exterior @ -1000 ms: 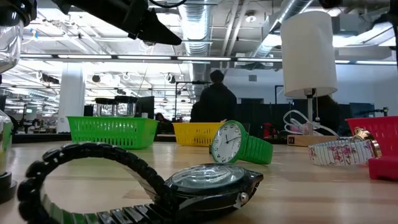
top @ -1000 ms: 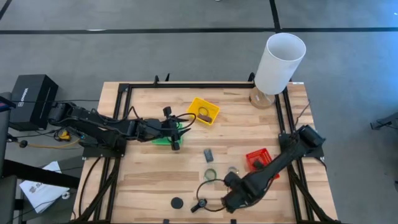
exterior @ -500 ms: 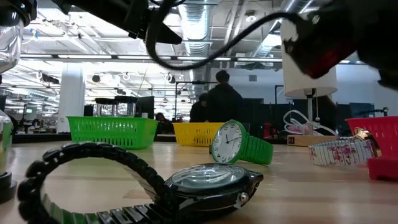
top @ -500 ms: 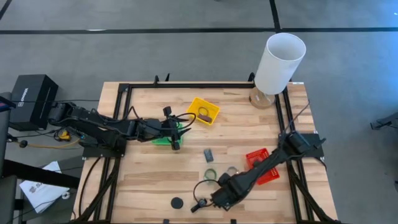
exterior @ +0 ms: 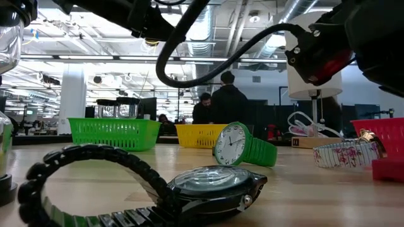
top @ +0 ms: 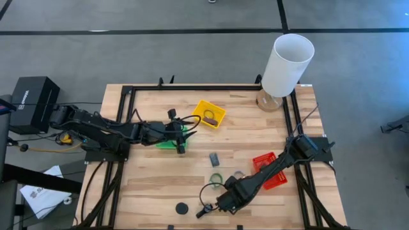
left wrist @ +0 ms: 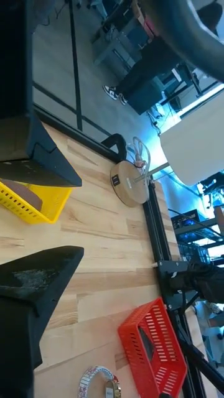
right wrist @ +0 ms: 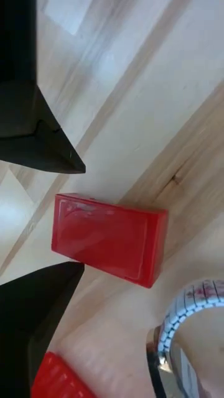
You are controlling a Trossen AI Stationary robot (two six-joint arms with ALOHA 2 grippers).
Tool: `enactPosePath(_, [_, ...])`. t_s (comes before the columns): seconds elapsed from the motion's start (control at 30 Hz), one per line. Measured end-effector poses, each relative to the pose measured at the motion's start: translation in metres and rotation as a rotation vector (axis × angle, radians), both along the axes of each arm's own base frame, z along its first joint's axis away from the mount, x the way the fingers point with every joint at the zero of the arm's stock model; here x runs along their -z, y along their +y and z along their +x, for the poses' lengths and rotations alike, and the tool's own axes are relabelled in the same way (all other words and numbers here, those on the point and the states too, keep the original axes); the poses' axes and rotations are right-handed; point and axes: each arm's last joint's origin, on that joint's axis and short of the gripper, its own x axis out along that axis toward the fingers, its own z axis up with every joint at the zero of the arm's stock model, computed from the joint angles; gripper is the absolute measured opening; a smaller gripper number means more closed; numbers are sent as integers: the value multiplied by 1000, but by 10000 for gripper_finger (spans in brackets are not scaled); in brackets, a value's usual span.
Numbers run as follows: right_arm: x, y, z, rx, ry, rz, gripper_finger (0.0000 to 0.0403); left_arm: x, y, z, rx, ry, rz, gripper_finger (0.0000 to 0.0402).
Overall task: Pick & Place Office items
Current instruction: Put the red digital clock into the red basket
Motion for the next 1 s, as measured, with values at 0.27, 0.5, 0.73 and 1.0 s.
enactPosePath(0.27, [-4,0,0,22,-13,-11,235,-3,0,1,0,-38,-4,159])
enactPosePath(0.5, [2,1,-1,42,-19,-28,235,-4,0,1,0,-44,-4,159])
enactPosePath(0.73, [14,0,-6,68,-17,-24,235,-5,0,1,1,-56,-5,159])
enactPosePath(1.0, [15,1,-7,23,-38,-27,232,-6,0,1,1,-63,-6,159])
